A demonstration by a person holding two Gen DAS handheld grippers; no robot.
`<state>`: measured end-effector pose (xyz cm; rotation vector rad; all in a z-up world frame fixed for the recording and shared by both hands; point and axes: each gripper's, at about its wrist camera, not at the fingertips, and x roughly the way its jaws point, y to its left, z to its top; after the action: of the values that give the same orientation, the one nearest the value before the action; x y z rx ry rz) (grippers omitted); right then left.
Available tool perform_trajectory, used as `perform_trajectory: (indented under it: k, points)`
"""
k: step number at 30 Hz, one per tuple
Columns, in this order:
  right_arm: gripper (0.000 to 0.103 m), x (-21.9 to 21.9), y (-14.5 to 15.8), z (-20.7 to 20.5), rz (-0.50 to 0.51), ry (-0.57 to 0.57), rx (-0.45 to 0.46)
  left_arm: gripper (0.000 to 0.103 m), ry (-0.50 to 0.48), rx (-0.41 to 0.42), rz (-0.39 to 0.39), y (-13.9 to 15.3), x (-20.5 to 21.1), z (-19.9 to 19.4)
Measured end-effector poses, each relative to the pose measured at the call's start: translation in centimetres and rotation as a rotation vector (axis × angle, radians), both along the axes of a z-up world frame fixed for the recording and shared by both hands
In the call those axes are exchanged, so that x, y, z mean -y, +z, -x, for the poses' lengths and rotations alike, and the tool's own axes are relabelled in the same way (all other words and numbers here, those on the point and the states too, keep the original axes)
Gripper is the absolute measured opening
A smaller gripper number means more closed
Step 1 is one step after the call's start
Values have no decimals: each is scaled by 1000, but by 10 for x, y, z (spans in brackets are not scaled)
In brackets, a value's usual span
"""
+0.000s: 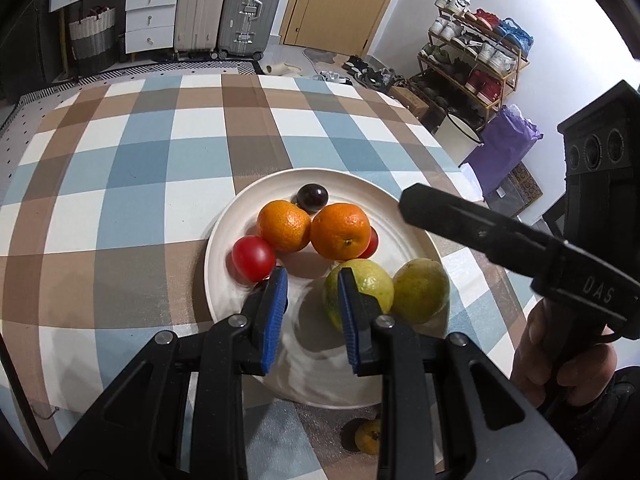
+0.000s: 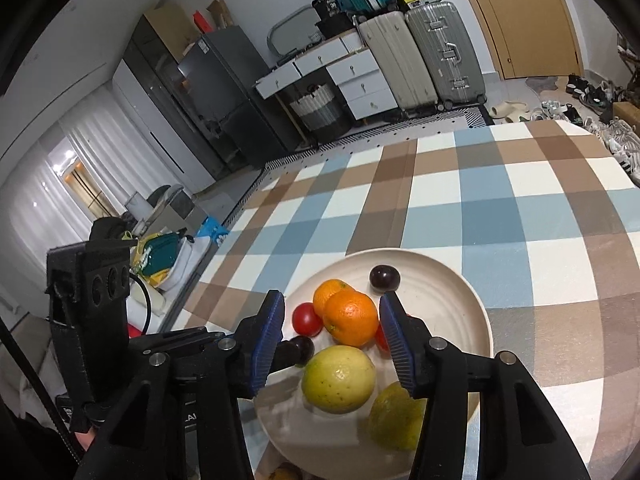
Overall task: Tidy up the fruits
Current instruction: 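Lower the orange and plum onto the plate and open both tools, then move both open tools back toward the two small brown fruits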
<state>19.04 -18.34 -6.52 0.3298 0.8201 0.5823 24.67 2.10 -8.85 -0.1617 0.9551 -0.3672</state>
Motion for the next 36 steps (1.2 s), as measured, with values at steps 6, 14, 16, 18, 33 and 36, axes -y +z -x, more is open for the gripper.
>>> perform_trajectory:
  k: [6,14,16,18,33,36]
  points:
    - [51,7,14,13,-12,-21,28,26,13,29,-16,14,-2,16]
    - [52,13,29,39,-15,-28,69,39,50,94,-33,37,-3,49]
    - [56,14,33,47,-10,-27,80,44,64,113,-46,42,-4,57]
    - [56,14,37,56,-4,-27,93,50,85,139,-49,49,-6,68]
    - [81,11,53,126,15,-11,181,81,151,232,-53,79,-14,142]
    - [85,11,54,139,24,-14,192,85,189,253,-56,83,-19,157]
